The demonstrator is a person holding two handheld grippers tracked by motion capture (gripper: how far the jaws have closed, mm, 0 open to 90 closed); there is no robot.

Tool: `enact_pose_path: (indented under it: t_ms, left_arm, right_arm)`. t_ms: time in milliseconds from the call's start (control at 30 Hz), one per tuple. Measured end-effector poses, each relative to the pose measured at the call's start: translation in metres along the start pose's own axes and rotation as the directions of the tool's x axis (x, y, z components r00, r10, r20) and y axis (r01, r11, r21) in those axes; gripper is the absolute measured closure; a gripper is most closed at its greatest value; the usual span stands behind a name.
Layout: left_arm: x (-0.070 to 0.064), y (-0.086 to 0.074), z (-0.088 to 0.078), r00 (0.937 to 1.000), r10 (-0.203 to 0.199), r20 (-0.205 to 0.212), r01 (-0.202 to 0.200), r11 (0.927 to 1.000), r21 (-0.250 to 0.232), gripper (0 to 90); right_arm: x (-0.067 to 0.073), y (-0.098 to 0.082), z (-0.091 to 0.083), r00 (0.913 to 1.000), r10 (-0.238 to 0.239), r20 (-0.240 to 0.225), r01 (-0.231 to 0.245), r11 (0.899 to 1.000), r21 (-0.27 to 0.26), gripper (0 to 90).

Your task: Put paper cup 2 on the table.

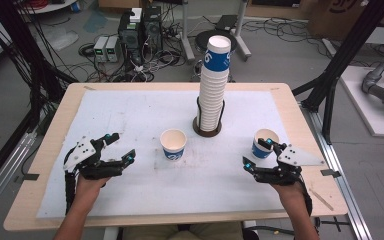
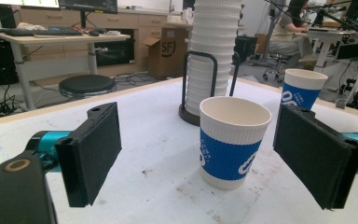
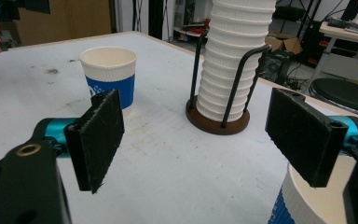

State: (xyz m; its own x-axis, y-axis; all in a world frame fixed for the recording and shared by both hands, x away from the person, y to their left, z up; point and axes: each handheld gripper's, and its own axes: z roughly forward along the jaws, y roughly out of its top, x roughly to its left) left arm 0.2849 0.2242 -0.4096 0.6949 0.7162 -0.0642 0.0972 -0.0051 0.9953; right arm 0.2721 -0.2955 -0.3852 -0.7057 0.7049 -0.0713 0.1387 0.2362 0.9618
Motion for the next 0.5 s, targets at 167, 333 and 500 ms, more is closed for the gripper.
enact_pose_path:
  t_ms: [167, 333, 500]
  left_arm:
    - [0.0003, -0.0008, 0.0004, 1.0, -0.005, -0.001, 0.005, 1.0, 0.003, 15.1]
    - [0.0005, -0.001, 0.0006, 1.0, -0.006, -0.001, 0.006, 1.0, 0.005, 15.1]
    - [0.0014, -0.0016, 0.0008, 1.0, -0.008, -0.003, 0.008, 0.9999, 0.007, 15.1]
  right_arm:
    - [-0.0009, -0.0009, -0.0015, 0.9998, 0.02, 0.001, -0.02, 1.0, 0.001, 19.7]
    - [-0.0018, -0.0015, -0.0007, 0.9998, 0.02, 0.001, -0.02, 1.0, -0.002, 19.7]
    - [-0.0021, -0.0021, 0.0007, 0.9998, 0.018, -0.004, -0.018, 1.0, -0.001, 19.7]
